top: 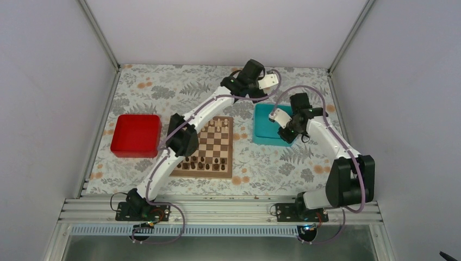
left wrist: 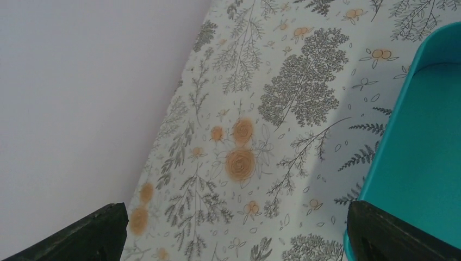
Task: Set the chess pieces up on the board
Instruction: Adjust the storage box at the center of the board.
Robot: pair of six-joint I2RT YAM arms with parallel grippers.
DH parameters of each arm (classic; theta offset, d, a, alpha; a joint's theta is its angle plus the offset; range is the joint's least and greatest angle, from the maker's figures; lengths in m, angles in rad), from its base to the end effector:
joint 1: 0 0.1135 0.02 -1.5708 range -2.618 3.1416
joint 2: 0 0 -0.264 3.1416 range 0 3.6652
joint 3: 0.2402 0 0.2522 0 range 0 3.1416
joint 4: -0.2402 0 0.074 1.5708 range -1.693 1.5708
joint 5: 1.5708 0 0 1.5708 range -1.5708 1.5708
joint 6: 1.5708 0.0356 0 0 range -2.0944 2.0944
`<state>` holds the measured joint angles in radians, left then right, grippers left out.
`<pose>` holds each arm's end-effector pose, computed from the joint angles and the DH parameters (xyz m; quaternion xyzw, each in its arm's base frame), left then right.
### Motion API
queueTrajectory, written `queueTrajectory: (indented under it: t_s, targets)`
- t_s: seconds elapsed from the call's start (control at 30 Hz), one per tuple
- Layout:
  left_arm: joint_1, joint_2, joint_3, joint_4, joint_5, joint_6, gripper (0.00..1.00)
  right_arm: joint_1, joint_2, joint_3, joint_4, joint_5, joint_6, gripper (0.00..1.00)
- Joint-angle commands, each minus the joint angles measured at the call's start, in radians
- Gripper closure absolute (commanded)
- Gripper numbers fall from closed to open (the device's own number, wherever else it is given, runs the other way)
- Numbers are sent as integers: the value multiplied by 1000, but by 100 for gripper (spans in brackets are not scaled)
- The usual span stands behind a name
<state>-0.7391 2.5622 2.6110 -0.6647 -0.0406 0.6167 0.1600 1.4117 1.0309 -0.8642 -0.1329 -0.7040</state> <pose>0.4238 -0.3843 0.2666 0.5496 0.6975 -0.0101 0.4597 0.2588 0.0465 0.2353 -0.4220 0.8896 0.0196 0.1735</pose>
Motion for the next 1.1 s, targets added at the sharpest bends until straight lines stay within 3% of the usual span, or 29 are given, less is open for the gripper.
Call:
queueTrajectory:
  t_s: [0.0,0.23,0.47,0.83,1.07]
  targets:
    - [-9,7,5,95,-51,5,0,-31,-13,-46,27,-23,28,96]
    - [-14,79,19,106,-120,15,0,-61,-97,-121,-23,-49,1,96]
    - [-36,118,0,56,-94,58,0,-76,-171,-127,-98,-76,-23,96]
    - [-63,130,-18,-32,-95,106,0,-100,-145,-201,-80,-30,1,96]
    - [-67,104,-36,-123,-98,116,1,-190,-120,-258,-17,42,-2,96]
